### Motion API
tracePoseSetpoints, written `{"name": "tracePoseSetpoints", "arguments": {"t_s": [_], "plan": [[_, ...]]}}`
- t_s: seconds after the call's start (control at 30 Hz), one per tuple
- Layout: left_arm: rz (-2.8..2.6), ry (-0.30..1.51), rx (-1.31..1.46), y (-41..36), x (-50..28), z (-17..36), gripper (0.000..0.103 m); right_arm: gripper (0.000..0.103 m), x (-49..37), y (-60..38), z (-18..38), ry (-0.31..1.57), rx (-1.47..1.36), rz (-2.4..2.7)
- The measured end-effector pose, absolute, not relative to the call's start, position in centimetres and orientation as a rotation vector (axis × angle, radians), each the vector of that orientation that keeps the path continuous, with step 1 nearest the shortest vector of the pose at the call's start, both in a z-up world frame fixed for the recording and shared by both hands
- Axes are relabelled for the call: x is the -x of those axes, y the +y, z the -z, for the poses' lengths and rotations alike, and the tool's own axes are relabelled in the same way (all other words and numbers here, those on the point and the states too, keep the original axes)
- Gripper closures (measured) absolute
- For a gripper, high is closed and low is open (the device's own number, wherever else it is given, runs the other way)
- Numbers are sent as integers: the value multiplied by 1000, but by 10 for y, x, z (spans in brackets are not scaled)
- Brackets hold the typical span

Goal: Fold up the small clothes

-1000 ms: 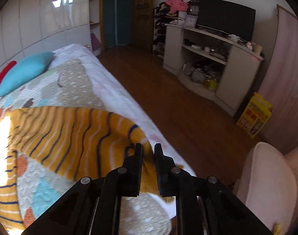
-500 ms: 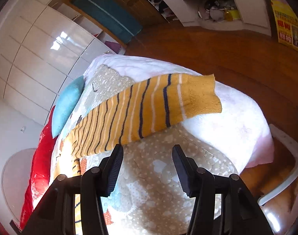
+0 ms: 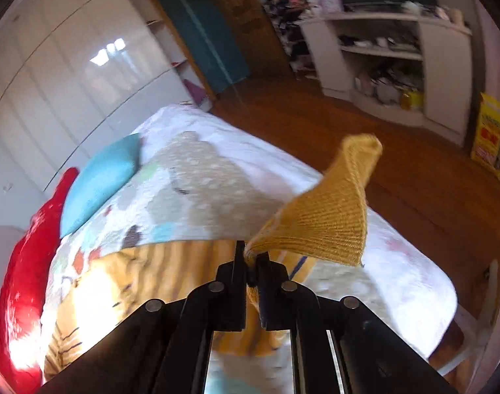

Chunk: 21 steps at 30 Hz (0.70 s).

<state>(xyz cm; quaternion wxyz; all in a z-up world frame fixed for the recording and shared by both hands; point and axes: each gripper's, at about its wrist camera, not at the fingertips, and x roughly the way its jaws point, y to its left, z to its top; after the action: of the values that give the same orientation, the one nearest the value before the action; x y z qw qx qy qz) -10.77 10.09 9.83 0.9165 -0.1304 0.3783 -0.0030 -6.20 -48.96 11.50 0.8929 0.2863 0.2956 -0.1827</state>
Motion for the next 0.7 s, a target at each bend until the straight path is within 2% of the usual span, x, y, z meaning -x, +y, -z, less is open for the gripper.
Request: {"name": "tracePoseSetpoints", "arguments": {"t_s": [0.1, 0.2, 0.3, 0.43, 0.57, 0.7], "plan": [[-31, 763, 328, 132, 115, -95, 0, 96, 7, -397, -150, 619, -461, 191], [-77, 746, 380, 162, 123, -93, 0, 96, -46, -293, -156, 663, -360, -6], [-132, 735, 427, 191, 132, -86, 0, 96, -92, -188, -137, 730, -271, -178], [-203, 736, 489, 228, 145, -72, 0, 96, -131, -68, -77, 871, -64, -324], [-260, 741, 533, 255, 160, -58, 0, 88, -140, -18, -17, 1002, 105, -350], [-307, 750, 585, 277, 169, -44, 0, 67, -131, 1, -13, 964, 207, -355]]}}
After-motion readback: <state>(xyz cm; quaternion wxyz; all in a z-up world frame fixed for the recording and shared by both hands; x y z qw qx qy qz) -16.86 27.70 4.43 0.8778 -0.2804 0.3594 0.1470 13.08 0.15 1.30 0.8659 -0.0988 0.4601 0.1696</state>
